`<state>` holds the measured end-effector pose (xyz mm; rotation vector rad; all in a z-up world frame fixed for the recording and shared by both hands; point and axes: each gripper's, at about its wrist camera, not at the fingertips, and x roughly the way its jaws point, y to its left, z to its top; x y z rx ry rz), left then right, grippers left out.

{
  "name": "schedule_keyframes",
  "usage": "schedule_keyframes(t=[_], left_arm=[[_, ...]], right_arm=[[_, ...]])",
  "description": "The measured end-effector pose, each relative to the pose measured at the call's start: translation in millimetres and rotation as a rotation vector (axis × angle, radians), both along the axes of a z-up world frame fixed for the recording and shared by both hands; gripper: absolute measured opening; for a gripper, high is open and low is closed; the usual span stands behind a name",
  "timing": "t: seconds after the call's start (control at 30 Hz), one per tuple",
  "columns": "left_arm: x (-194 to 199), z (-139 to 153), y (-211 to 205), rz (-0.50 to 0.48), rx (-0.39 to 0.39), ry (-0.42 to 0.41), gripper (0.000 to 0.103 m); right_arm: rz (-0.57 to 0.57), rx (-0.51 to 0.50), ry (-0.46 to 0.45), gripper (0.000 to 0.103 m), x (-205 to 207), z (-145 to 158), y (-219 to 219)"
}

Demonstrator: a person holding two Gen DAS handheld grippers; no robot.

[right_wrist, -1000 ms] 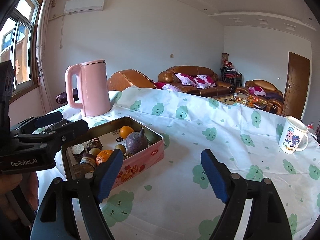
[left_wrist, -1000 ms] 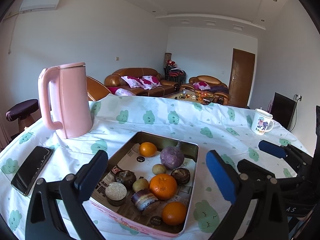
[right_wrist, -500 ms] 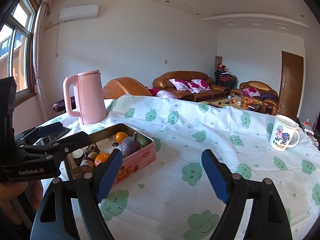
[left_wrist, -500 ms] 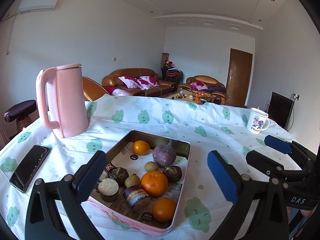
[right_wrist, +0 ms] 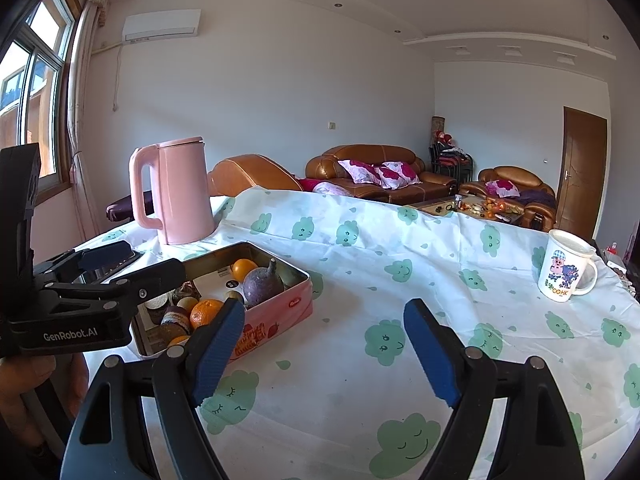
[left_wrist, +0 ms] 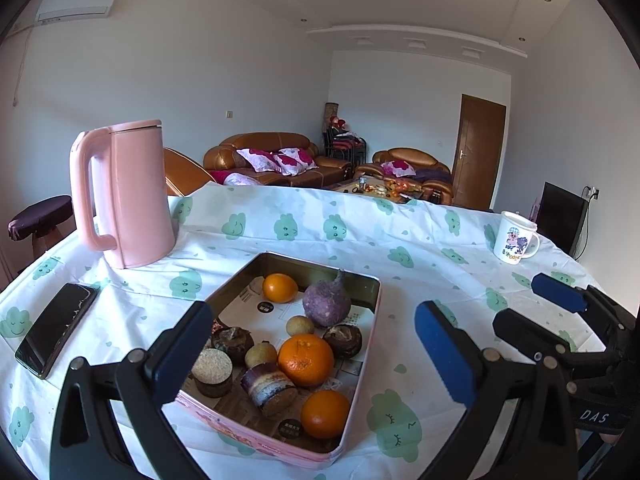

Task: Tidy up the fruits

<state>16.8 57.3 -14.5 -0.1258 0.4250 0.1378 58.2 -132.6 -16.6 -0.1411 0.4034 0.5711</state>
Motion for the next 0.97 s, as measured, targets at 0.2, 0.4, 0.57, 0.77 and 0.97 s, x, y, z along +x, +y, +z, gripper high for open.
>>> schedule_keyframes(t=[0.2, 0.4, 0.57, 0.77, 0.97], left_arm=[[-1, 2, -1, 0.017, 0.005, -0.009, 0.103], [1, 3, -6, 0.038, 0.023, 0.006, 0.103], [2, 2, -5, 0.074, 0.028, 0.012, 0.103], [-1, 2, -8, 0.035, 0.018, -0.002, 0.103], [0, 1, -10, 0.017, 0.018, 0.002, 0.103]], right_arm=[[-0.010, 0.001, -0.010, 0.083, -4, -2, -6], [-0.026, 0.008, -0.019, 0.083, -6, -2, -14], [-0.030, 0.005, -0.011, 0.083, -6, -6, -17], [-0.031, -0.002, 0.001, 0.083, -5, -13, -17], [-0.051, -0.008, 0.007, 0.084, -1, -15, -24]])
